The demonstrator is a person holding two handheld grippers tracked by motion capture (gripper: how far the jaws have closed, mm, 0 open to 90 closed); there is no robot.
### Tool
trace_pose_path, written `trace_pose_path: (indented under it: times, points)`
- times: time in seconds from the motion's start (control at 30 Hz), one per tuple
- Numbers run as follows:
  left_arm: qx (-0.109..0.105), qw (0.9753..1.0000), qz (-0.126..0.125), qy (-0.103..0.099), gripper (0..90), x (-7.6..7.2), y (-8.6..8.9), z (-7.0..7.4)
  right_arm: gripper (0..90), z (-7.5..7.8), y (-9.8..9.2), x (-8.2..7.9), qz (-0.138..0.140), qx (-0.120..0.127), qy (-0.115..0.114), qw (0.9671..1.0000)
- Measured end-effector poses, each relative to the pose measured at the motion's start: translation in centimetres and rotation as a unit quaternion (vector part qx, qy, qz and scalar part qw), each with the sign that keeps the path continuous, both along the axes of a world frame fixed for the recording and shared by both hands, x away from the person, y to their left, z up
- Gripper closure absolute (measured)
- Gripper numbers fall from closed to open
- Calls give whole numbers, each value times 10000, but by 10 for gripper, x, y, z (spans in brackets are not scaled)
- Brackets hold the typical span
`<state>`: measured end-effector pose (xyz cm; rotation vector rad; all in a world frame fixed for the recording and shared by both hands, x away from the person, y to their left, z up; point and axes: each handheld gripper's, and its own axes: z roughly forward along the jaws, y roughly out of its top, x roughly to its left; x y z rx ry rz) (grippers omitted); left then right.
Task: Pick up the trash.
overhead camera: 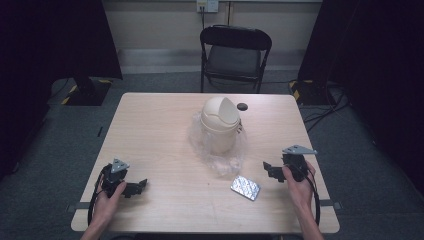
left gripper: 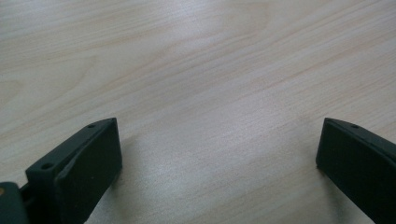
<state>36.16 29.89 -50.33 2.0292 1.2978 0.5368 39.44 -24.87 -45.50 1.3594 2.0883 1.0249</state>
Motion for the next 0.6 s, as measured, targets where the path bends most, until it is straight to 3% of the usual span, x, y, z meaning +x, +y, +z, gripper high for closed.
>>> trace_pose_path:
  times: [0.6]
  points:
    - [-2, 10000, -1, 0, 0, 0, 0, 0, 152, 25, 34, 30, 381, 92, -173, 9991]
